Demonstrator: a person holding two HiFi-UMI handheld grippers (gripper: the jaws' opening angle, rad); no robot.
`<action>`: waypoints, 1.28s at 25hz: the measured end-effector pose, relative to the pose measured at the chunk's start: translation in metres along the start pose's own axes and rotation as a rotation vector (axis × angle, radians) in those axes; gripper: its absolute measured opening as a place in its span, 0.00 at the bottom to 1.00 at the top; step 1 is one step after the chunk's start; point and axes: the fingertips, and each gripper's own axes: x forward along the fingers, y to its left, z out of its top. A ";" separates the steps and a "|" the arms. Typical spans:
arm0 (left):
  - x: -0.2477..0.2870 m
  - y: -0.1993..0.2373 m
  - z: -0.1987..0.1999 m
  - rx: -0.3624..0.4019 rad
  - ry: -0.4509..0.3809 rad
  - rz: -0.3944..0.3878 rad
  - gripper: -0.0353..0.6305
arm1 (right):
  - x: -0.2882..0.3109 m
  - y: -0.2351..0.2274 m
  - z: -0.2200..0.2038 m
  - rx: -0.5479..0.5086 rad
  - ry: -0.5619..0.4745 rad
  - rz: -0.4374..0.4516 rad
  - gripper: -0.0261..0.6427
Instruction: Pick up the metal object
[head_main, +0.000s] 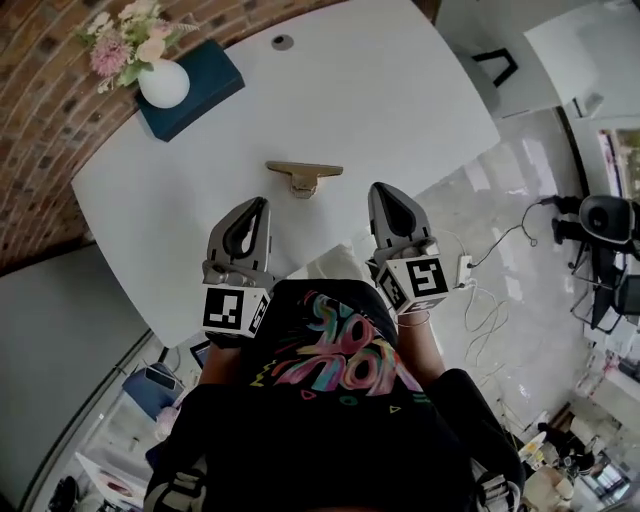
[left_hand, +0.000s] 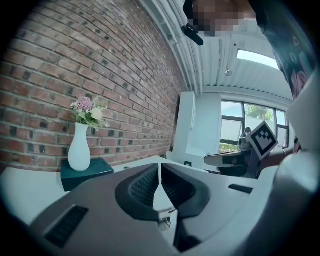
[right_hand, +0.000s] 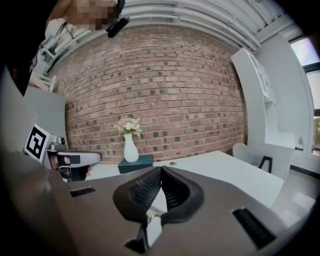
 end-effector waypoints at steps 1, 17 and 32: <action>0.006 -0.001 0.003 0.004 -0.006 0.026 0.10 | 0.006 -0.007 0.004 -0.005 -0.002 0.029 0.06; 0.041 -0.022 0.037 0.022 -0.100 0.353 0.10 | 0.046 -0.058 0.037 -0.075 0.005 0.368 0.06; 0.008 0.001 0.030 -0.009 -0.113 0.407 0.10 | 0.059 -0.009 0.029 -0.120 0.030 0.441 0.06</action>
